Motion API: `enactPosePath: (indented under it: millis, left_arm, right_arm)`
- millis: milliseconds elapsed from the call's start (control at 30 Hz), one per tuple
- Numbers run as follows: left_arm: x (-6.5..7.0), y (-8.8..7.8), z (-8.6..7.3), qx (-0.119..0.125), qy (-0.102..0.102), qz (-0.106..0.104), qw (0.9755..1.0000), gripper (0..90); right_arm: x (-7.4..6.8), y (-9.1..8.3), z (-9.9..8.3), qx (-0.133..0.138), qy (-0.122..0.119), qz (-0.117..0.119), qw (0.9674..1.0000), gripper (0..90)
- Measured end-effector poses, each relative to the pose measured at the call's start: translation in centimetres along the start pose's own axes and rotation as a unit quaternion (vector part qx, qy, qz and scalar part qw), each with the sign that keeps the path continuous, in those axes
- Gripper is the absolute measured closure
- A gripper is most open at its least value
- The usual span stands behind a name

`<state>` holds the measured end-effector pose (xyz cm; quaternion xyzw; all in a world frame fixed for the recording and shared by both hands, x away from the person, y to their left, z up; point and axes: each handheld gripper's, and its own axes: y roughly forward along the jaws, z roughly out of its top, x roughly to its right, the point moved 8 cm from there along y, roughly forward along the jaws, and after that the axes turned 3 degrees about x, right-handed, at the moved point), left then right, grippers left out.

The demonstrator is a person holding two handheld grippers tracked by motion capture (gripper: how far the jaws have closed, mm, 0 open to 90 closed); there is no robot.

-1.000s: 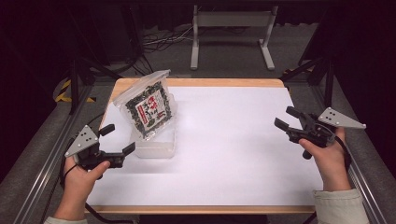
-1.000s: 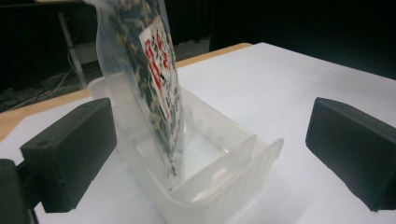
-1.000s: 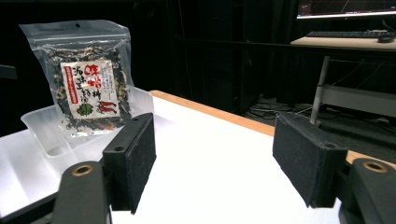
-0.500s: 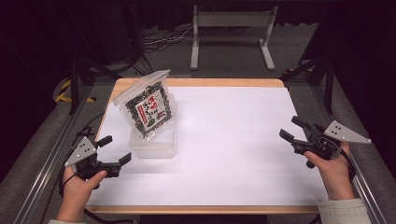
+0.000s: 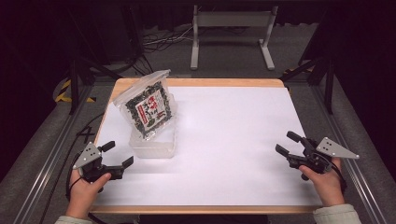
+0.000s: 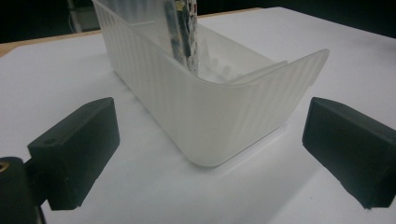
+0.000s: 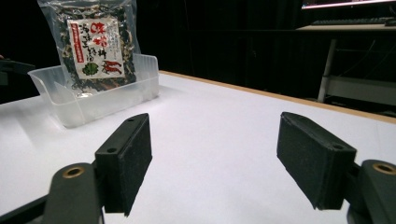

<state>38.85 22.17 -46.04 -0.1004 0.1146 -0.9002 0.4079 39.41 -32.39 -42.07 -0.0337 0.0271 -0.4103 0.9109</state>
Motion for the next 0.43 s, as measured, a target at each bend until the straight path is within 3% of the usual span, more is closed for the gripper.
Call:
enactPosePath:
  millis: [167,433]
  left_arm:
    - [-0.06,-0.10,0.04,-0.001,-0.002,0.000,1.0000,5.2]
    - [-0.12,-0.16,0.14,0.003,-0.007,0.002,1.0000,5.1]
  right_arm:
    - [-0.28,0.39,-0.68,-0.017,-0.005,0.006,0.9998,27.0]
    - [-0.16,0.36,-0.57,-0.013,-0.003,0.003,0.9999,26.4]
